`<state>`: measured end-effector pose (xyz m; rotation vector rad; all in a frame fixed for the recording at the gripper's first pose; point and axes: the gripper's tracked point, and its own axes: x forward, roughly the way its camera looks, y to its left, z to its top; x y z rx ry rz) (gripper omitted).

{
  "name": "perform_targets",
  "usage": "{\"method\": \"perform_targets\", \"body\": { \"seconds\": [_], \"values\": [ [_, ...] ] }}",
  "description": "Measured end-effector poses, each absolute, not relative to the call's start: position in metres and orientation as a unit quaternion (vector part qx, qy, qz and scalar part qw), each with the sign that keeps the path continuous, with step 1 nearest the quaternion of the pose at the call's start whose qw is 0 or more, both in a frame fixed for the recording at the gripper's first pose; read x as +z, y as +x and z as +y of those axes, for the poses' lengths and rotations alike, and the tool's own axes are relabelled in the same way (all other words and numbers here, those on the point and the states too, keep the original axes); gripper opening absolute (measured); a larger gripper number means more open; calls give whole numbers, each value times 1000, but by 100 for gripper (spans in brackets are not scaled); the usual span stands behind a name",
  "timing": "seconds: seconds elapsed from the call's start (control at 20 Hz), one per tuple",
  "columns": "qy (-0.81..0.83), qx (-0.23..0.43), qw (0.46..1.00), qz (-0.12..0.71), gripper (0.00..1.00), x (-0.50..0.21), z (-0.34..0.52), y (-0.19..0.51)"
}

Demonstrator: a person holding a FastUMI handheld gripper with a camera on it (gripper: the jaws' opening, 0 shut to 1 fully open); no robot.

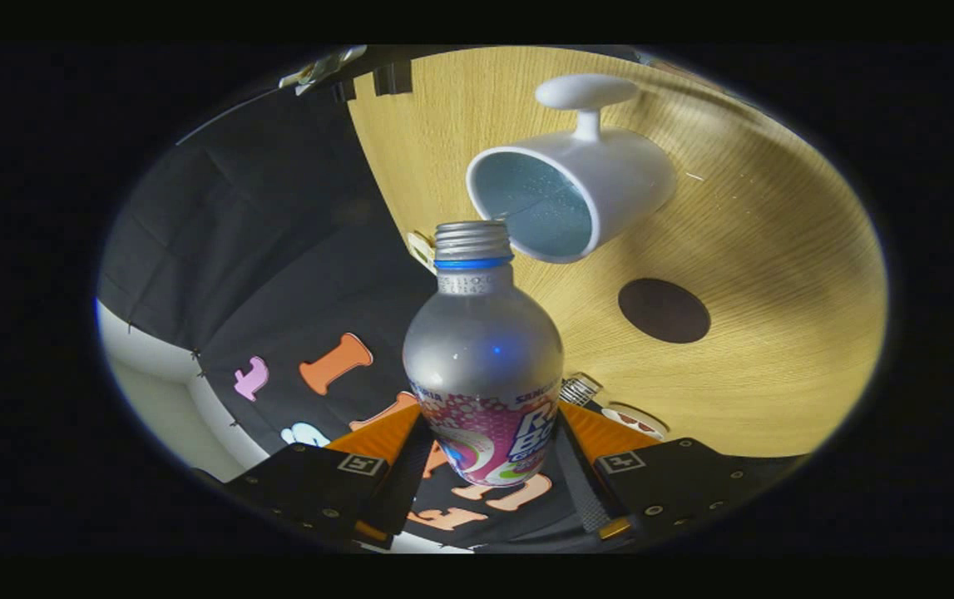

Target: Take the bottle from table, then pour the juice into the cup, finally place the bottle on the coaster

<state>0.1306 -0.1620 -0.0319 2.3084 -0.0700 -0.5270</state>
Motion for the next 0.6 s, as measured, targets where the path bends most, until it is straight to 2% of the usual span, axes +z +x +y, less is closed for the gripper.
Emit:
{"method": "perform_targets", "body": {
  "seconds": [0.6],
  "values": [
    [916,-199,346,-42,78,-30,-167,131]
  ]
}}
